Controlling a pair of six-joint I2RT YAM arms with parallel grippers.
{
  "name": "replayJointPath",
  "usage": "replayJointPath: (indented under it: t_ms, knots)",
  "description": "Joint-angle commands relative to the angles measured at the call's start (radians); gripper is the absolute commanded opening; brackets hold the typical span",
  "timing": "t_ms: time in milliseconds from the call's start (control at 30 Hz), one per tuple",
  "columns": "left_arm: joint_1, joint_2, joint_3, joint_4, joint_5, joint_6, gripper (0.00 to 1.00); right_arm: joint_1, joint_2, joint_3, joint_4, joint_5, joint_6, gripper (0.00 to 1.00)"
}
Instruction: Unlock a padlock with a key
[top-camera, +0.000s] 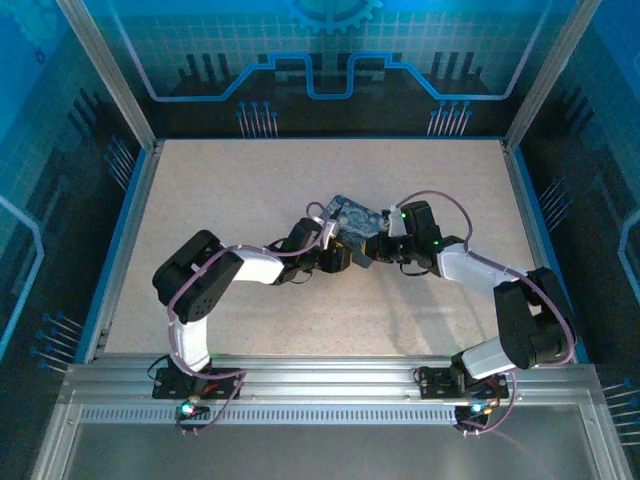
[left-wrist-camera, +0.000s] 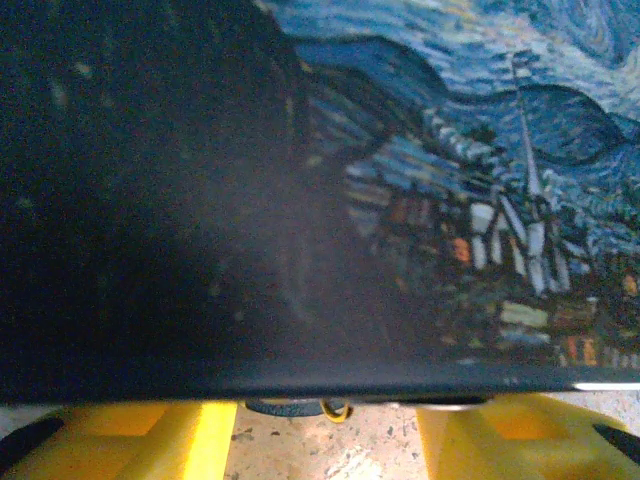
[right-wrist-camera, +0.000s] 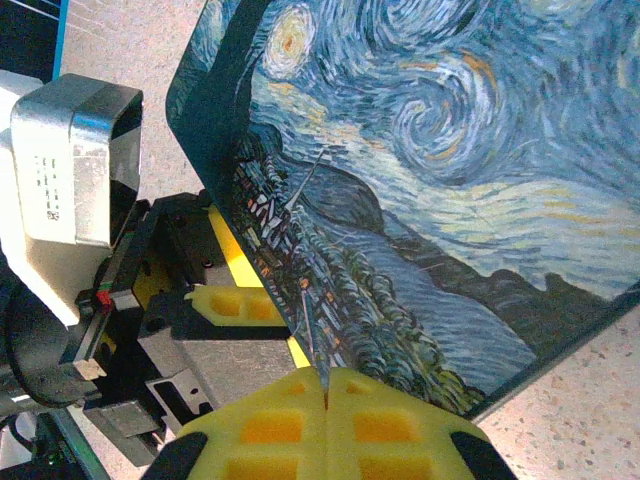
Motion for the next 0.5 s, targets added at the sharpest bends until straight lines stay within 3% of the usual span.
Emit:
replayJointPath:
  t_ms: [0, 467]
  knots:
    - [-0.012, 0.026, 0.021, 0.02, -0.011, -0.008, 0.49, -0.014, -0.013, -0.005, -0.003, 0.003, -0.012, 0.0]
    - [-0.022, 0.024, 0.021, 0.041, -0.053, -0.078, 0.39, -0.014, -0.011, -0.008, 0.001, -0.002, -0.009, 0.0]
